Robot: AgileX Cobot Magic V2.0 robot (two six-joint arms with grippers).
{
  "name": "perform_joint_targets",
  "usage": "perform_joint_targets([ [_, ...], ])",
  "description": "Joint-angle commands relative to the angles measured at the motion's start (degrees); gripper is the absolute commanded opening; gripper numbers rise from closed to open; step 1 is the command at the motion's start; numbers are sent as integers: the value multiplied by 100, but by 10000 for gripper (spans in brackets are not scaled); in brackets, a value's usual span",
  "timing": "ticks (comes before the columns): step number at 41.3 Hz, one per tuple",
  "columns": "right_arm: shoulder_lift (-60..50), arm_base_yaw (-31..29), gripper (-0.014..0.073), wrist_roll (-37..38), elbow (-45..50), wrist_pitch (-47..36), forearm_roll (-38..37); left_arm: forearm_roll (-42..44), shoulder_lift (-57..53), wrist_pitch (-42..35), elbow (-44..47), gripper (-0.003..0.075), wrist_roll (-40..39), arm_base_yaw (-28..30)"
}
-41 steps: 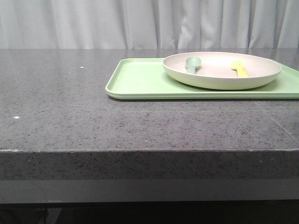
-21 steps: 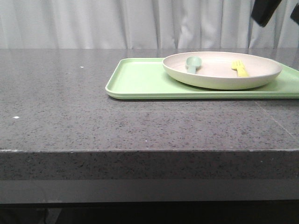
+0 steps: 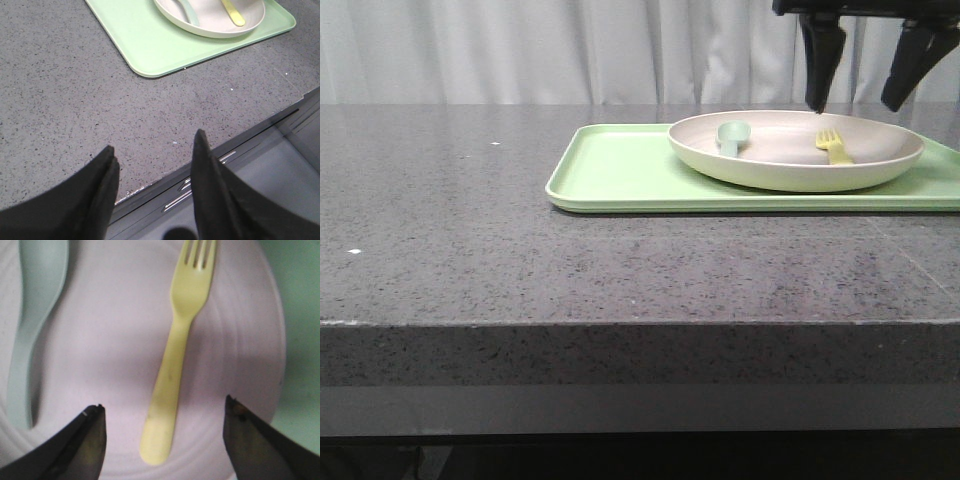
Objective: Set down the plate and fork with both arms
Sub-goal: 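Move the right gripper down over the yellow fork on the plate, then close the right gripper on the yellow fork handle and lift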
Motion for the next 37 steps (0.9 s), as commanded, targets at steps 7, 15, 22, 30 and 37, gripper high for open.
perform_joint_targets([
  [7,376,-204,517,310,-906,575,-27,-189,-11,-348,-147,335,13,14],
  [15,502,-209,517,310,-955,586,-5,-189,-11,-348,-147,335,13,14],
  [22,598,-209,485,310,-955,586,-5,-189,-11,-348,-147,335,13,14],
  [30,715,-209,402,322,-955,590,24,-189,-11,-348,-147,335,13,14],
  [37,742,-209,337,322,-955,590,24,-189,-11,-348,-147,335,13,14],
])
